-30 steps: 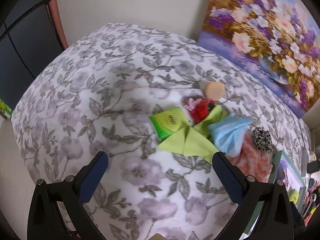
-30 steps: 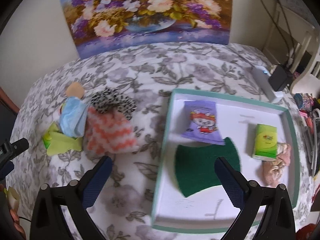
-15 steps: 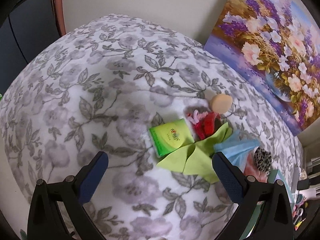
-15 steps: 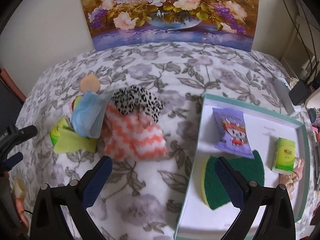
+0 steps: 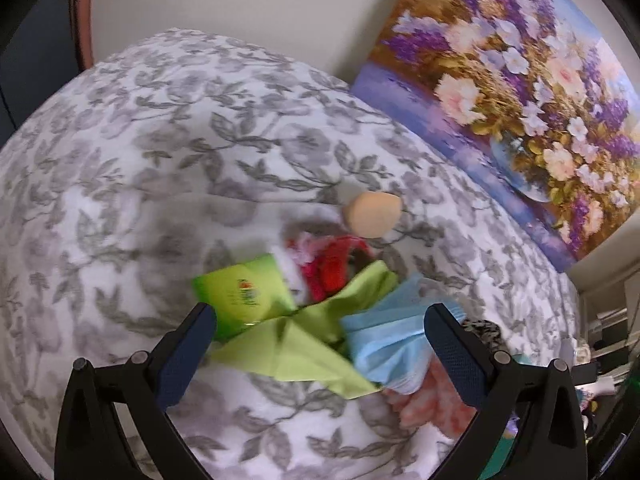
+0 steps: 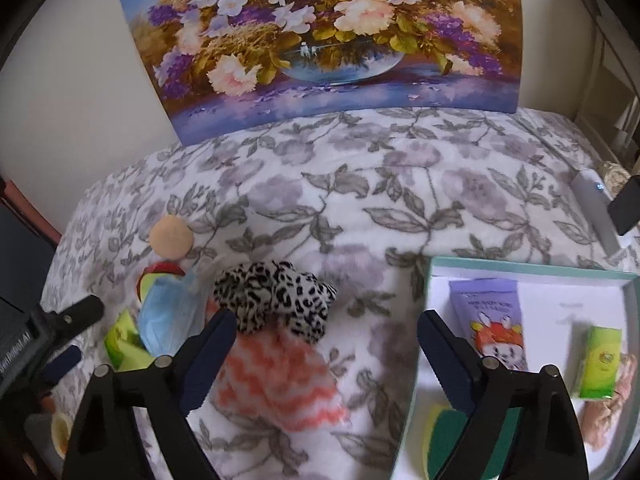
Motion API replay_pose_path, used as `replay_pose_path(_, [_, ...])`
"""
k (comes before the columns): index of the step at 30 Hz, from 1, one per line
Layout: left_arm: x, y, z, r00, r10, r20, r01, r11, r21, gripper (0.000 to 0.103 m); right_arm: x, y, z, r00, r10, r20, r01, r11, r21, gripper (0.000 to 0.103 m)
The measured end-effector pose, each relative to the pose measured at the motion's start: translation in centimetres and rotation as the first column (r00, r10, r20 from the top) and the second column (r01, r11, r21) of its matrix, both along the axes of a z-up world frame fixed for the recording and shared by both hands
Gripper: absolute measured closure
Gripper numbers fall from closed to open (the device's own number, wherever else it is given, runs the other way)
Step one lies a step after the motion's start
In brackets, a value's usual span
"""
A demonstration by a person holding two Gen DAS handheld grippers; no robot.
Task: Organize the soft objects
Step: 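Grasp the leopard scrunchie with the right tool while the left grasps the blue mask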
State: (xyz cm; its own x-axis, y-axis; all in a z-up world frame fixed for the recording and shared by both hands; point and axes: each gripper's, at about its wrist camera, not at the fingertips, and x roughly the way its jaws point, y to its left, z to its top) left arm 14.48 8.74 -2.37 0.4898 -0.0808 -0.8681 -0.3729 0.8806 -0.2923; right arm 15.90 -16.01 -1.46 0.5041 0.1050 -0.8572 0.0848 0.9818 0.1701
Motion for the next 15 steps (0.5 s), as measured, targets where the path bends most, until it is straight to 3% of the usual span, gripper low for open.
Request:
replay_pose_path(5, [0.6, -1.5, -0.4, 0.998, -0.064, 0.023, 0.064, 0.998, 0.021, 0.0, 1.0, 0.1, -0.8, 1.0, -0.003, 0.002, 0.003, 0.998, 0.06, 0.023])
replay_pose_path(10, [1.0, -2.8, -0.9, 0.99, -0.135, 0.031, 0.134, 0.99, 0.033, 0.002, 1.6, 0.2, -1.5, 1.0, 0.007, -0.005, -0.007, 0.996, 0.091, 0.042])
replay_pose_path(15, [1.3, -3.8, -1.8, 0.983, -0.185, 0.008, 0.184, 0.982, 0.041, 0.014, 1.7, 0.5, -1.7, 0.999, 0.033, -0.007, -0.032, 0.993, 0.11, 0.06])
